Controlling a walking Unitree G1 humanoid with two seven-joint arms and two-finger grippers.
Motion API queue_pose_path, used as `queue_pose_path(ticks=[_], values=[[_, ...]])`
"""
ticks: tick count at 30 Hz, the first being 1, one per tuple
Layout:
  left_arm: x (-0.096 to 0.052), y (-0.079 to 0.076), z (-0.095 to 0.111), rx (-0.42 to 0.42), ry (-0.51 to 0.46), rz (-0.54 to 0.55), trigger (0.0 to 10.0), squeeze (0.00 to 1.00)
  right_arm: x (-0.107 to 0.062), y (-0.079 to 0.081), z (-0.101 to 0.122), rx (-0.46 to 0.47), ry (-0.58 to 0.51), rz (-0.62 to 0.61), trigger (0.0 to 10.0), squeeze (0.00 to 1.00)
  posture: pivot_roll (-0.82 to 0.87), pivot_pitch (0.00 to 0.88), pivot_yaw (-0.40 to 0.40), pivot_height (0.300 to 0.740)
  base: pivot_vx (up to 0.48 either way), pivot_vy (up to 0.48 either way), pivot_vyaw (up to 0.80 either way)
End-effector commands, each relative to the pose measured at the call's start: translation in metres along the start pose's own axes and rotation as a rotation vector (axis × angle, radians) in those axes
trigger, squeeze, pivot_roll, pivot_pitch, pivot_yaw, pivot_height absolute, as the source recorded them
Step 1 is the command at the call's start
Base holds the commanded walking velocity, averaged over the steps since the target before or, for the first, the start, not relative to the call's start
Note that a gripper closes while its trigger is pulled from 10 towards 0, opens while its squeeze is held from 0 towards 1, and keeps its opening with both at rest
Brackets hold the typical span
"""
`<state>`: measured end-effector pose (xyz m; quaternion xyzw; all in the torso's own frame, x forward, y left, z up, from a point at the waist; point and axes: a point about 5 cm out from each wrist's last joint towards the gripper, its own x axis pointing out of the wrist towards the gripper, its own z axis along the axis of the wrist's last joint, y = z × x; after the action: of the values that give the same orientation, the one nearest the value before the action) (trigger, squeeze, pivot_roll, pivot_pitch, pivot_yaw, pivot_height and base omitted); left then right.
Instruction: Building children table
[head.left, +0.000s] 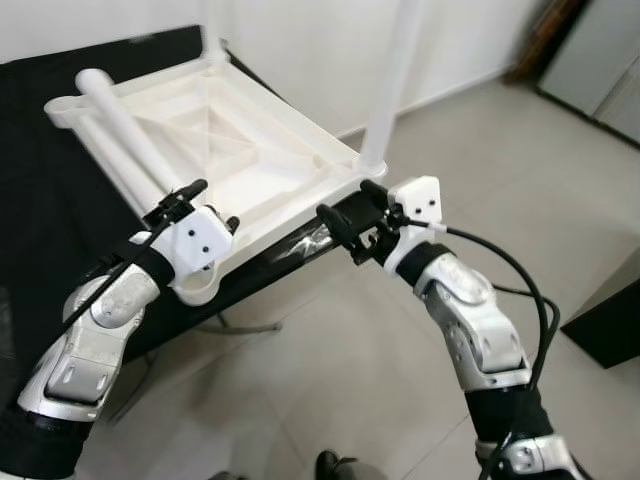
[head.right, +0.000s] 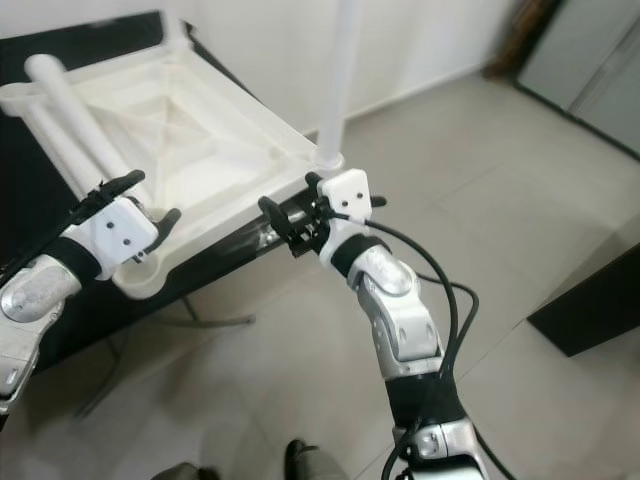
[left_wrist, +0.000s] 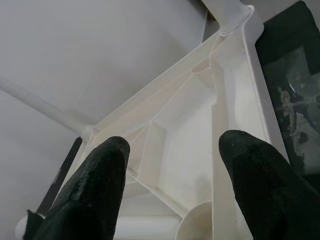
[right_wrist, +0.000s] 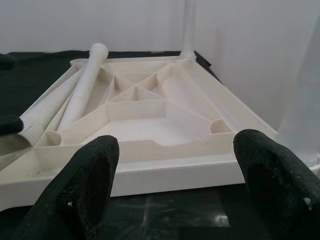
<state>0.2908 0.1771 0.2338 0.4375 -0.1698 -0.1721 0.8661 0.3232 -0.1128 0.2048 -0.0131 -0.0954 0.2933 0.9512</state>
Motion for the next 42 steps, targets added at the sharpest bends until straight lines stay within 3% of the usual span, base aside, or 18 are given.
queue_pose_path(ticks=[1,9,11,13,15,22,24,29,30,35,36,38,42], values=[[0.000,0.003,-0.005,0.056,0.013,-0.048,10.0,0.00,0.000,0.004,0.000,0.011,-0.011,0.021,10.0,0.00,0.02,0.173,-0.087,0.740,0.000,0.000,0.00],[0.001,0.014,-0.009,0.155,0.026,-0.072,10.0,0.00,0.001,0.004,-0.001,0.003,0.001,0.020,10.0,0.00,0.02,0.175,-0.086,0.740,0.000,0.000,0.00],[0.003,0.015,-0.013,0.267,0.039,-0.107,10.0,0.00,0.001,0.004,-0.002,0.002,0.003,0.020,10.0,0.00,0.01,0.176,-0.082,0.740,0.000,0.000,0.00],[0.004,0.015,-0.014,0.306,0.043,-0.121,10.0,0.00,0.001,0.004,-0.002,0.001,0.004,0.020,10.0,0.00,0.01,0.176,-0.082,0.740,0.000,0.000,0.00],[0.013,0.015,-0.020,0.408,0.064,-0.162,10.0,0.00,0.000,0.005,-0.003,0.005,0.005,0.018,10.0,0.00,0.03,0.178,-0.080,0.740,0.000,0.000,0.00],[0.023,0.017,-0.021,0.490,0.054,-0.204,10.0,0.00,0.001,0.006,-0.004,0.005,0.008,0.023,10.0,0.00,0.02,0.179,-0.078,0.740,0.000,0.000,0.00],[0.032,0.018,-0.026,0.569,0.083,-0.246,10.0,0.00,0.000,0.005,-0.003,-0.001,0.012,0.021,10.0,0.00,0.02,0.179,-0.075,0.740,0.000,0.000,0.00],[0.034,0.022,-0.031,0.606,0.115,-0.287,10.0,0.00,-0.001,0.004,-0.003,-0.004,0.014,0.016,10.0,0.00,0.01,0.179,-0.070,0.740,0.000,0.000,0.00],[0.030,0.033,-0.031,0.606,0.140,-0.322,10.0,0.00,-0.002,0.002,-0.003,-0.007,0.017,0.007,10.0,0.00,0.01,0.183,-0.070,0.740,0.000,0.000,0.00],[0.026,0.041,-0.031,0.604,0.164,-0.345,10.0,0.00,-0.002,0.000,-0.003,-0.010,0.019,0.001,10.0,0.00,0.01,0.183,-0.070,0.740,0.000,0.000,0.00],[0.018,0.047,-0.036,0.611,0.210,-0.393,10.0,0.00,-0.002,-0.001,-0.003,-0.010,0.020,-0.002,10.0,0.00,0.02,0.186,-0.070,0.740,0.000,0.000,0.00],[0.018,0.047,-0.036,0.611,0.210,-0.393,10.0,0.00,-0.002,-0.001,-0.003,-0.010,0.020,-0.002,10.0,0.00,0.02,0.186,-0.070,0.740,0.000,0.000,0.00],[0.001,0.058,-0.043,0.632,0.300,-0.472,10.0,0.00,-0.002,-0.002,-0.004,-0.007,0.021,-0.007,10.0,0.00,0.03,0.188,-0.071,0.740,0.000,0.000,0.00]])
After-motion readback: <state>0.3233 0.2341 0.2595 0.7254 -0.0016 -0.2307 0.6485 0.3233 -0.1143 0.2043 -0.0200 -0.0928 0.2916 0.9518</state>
